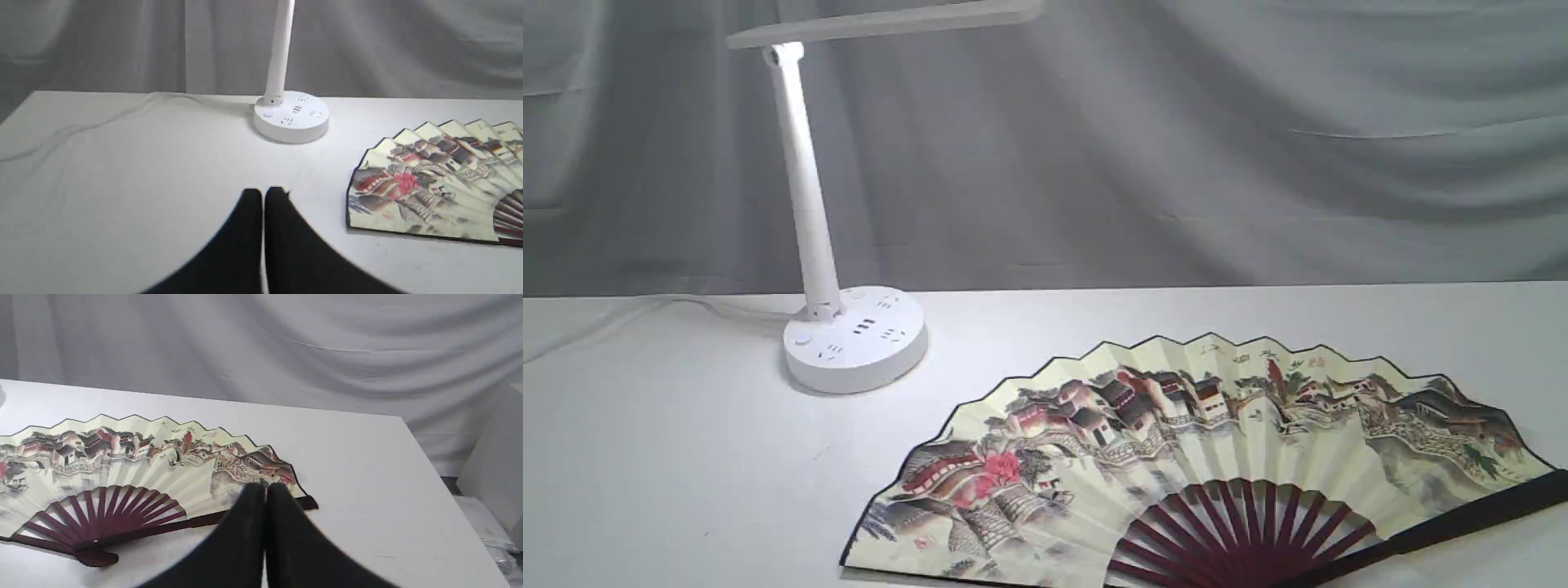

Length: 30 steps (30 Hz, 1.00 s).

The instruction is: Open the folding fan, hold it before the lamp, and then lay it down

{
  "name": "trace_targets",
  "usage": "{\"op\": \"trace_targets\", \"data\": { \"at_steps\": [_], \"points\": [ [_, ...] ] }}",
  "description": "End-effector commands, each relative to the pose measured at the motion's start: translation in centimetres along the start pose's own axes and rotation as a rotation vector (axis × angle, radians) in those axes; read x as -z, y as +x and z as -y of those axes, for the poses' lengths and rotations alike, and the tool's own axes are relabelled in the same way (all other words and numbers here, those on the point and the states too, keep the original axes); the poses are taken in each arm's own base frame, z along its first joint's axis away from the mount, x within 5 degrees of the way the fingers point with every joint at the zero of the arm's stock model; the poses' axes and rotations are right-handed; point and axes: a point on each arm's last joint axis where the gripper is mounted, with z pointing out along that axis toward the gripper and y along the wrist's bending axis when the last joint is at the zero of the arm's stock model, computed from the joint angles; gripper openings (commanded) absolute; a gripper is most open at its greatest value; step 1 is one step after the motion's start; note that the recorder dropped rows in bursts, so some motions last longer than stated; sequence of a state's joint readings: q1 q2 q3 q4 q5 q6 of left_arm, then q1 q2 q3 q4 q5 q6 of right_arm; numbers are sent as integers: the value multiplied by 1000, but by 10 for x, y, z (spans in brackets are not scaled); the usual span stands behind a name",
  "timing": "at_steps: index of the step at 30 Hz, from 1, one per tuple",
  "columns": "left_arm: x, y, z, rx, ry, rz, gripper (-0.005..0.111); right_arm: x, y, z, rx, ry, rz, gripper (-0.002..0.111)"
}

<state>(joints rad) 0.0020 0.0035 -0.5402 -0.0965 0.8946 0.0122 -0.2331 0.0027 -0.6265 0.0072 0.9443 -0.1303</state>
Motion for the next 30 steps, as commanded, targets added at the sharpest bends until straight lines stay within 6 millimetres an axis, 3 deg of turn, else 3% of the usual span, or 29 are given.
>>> {"op": "trace_targets", "data": {
  "at_steps": [1,14,23,30],
  "points": [
    [-15,7,-3,2,9,57,0,-19,13,-2,-8,-8,6,0],
    [-47,23,-7,11,2,226,0,-55,33,-4,-17,9,137,0],
    [-61,42,-10,21,-5,226,0,-57,34,-6,-61,-14,162,0],
    [-76,65,-14,-59,-40,210,0,-68,39,-8,-155,-29,289,0]
  ]
}}
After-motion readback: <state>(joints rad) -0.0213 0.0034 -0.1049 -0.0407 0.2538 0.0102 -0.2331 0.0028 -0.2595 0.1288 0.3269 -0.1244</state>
